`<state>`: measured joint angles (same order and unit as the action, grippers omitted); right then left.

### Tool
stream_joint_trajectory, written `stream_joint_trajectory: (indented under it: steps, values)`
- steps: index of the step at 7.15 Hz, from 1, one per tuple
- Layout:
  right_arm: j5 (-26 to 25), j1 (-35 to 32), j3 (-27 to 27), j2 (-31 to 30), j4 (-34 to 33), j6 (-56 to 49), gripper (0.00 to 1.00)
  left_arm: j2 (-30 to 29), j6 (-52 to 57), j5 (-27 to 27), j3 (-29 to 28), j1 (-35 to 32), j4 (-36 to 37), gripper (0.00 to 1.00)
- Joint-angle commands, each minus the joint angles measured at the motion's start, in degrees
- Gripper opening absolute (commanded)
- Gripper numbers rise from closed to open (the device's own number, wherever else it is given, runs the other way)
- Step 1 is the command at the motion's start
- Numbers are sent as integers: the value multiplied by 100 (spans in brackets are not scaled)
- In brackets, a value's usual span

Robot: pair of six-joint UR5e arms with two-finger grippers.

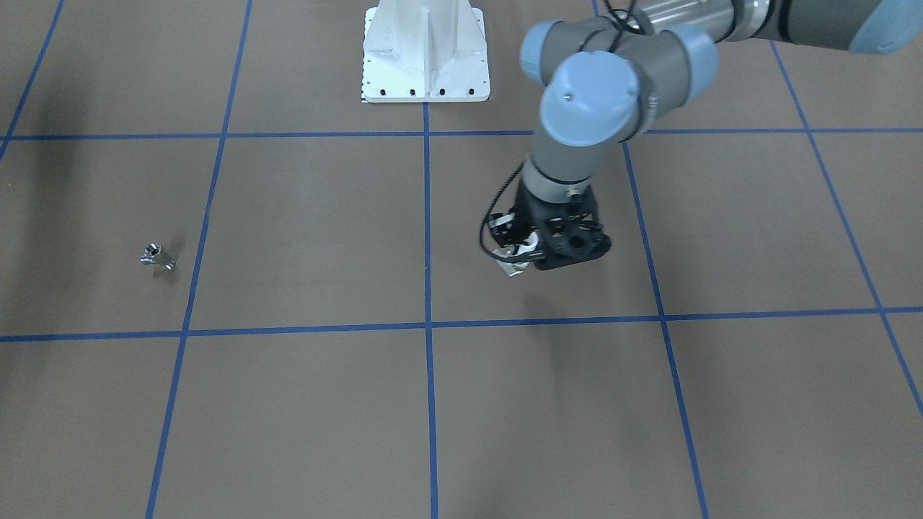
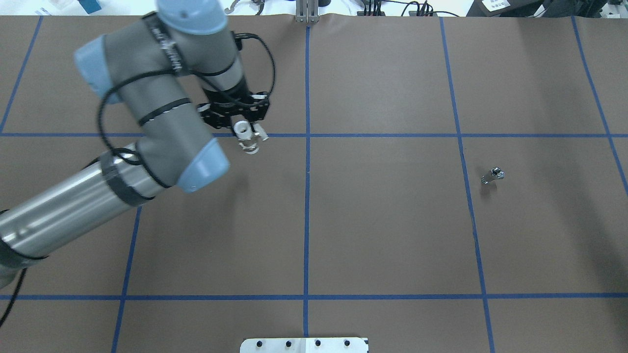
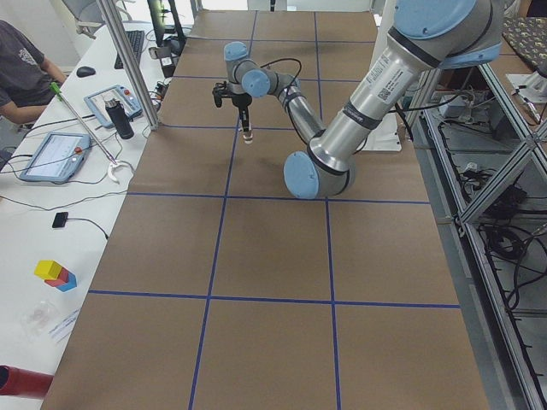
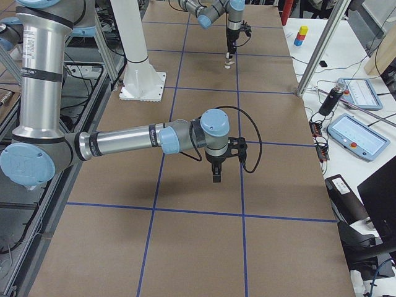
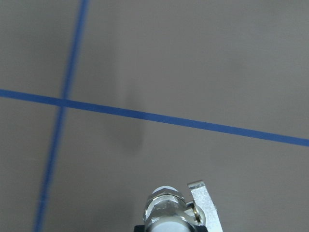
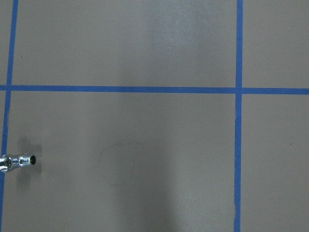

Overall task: Assemble PPR valve and pipe with both arms
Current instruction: 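Carry the valve with the left gripper toward the table center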

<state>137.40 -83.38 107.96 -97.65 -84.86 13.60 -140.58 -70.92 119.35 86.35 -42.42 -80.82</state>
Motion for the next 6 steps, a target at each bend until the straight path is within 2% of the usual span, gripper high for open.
stream_joint_trajectory:
  steps: [1,2,6]
  values:
    - [6,6,-11,-9,31,2,100,-1032,-265,-514,-1180,539,22,0]
    - [6,-3,-11,0,31,2,100,-1024,-265,-779,-1252,751,-74,0]
    - [15,-3,-3,-9,31,2,100,-1015,-396,-781,-1428,849,-444,0]
